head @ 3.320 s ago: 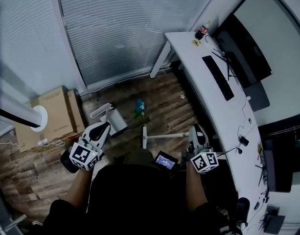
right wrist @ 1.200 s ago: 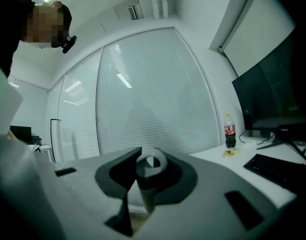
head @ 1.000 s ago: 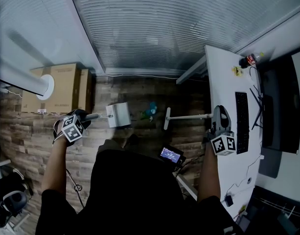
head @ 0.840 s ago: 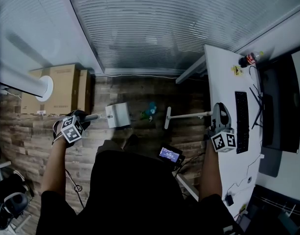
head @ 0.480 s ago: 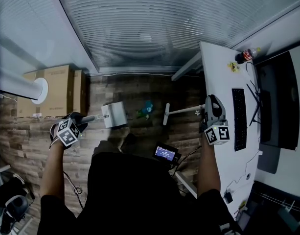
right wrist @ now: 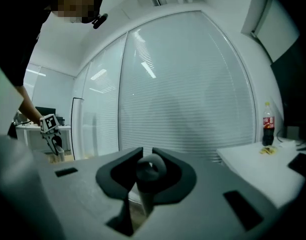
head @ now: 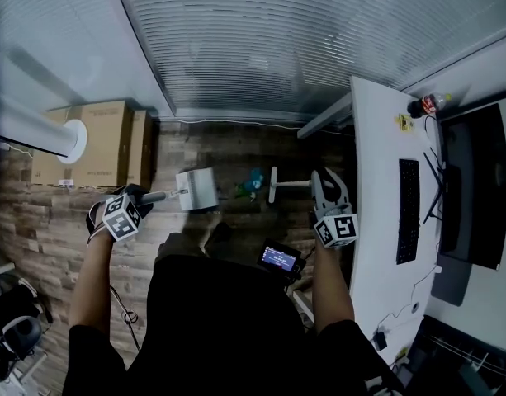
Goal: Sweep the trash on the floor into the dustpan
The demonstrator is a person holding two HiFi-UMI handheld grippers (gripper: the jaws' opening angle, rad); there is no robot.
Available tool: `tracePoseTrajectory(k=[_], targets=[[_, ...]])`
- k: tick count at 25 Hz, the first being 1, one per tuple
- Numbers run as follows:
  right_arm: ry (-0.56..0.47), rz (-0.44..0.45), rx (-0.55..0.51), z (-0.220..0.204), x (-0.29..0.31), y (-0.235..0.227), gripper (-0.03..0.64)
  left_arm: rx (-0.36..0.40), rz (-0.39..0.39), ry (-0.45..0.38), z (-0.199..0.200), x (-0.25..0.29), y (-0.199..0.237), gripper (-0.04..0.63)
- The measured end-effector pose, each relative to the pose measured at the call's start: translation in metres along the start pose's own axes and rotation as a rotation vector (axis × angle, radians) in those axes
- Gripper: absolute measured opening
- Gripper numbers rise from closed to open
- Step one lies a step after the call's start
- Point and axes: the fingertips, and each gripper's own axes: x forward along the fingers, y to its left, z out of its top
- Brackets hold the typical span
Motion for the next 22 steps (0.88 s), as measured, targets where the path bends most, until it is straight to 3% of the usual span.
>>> tracePoseTrajectory(k=[13, 22], targets=[[-0.032, 0.050, 0.188, -0.008, 0.020, 0.040, 0.089, -0.004, -0.011, 0.000, 0.002, 0.006, -0.002, 0.083], [-0.061, 0.068, 0.211, 0.002, 0.056, 0.073, 0.094, -0.007, -0.022, -0.008, -0.001, 0.005, -0.003, 0.083]])
